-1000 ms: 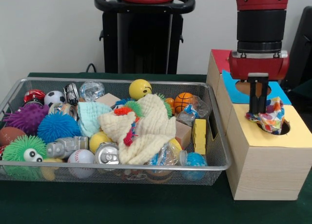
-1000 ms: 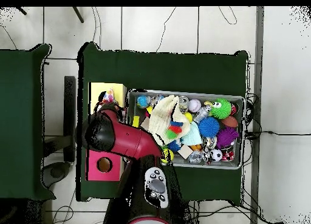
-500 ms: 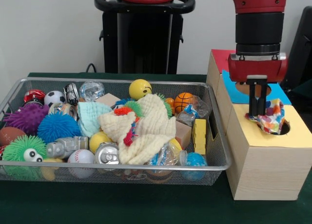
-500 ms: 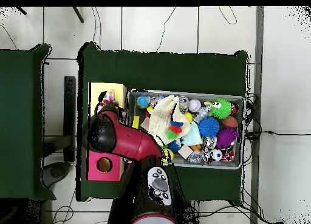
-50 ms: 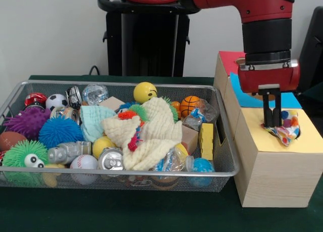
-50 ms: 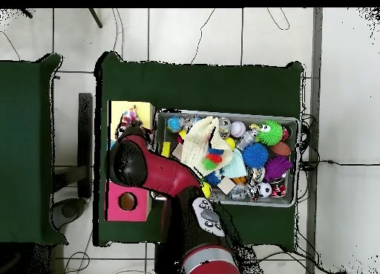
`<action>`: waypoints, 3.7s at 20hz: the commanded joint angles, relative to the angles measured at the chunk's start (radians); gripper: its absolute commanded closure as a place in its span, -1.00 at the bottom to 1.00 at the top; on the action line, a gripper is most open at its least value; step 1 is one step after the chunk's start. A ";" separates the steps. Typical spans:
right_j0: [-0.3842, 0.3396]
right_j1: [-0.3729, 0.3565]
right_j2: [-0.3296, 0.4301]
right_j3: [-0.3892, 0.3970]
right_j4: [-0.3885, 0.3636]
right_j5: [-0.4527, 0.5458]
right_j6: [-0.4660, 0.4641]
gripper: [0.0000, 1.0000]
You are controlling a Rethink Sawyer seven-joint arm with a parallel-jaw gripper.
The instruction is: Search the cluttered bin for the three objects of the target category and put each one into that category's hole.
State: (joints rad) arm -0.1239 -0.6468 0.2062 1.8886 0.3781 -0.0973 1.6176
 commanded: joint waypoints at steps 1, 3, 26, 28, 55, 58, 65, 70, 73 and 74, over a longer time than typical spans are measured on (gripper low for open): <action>-0.043 0.061 0.169 0.071 -0.046 -0.044 0.287 1.00; -0.050 0.066 0.181 0.074 -0.049 -0.052 0.288 1.00; 0.235 0.201 -0.326 -0.034 0.073 -0.119 0.117 1.00; 0.204 0.206 -0.299 -0.030 0.027 -0.144 0.137 1.00; 0.094 0.243 -0.189 -0.102 -0.104 -0.205 0.184 1.00; 0.109 0.257 -0.226 -0.117 -0.085 -0.233 0.180 1.00; 0.195 0.181 -0.325 -0.103 0.020 -0.105 0.155 1.00; 0.298 0.159 -0.465 -0.135 0.118 0.030 0.124 1.00; 0.302 0.153 -0.470 -0.140 0.114 0.038 0.137 1.00; 0.302 0.150 -0.471 -0.142 0.111 0.040 0.141 1.00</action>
State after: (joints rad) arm 0.2004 -0.5092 -0.1342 1.7485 0.4169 -0.2179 1.6178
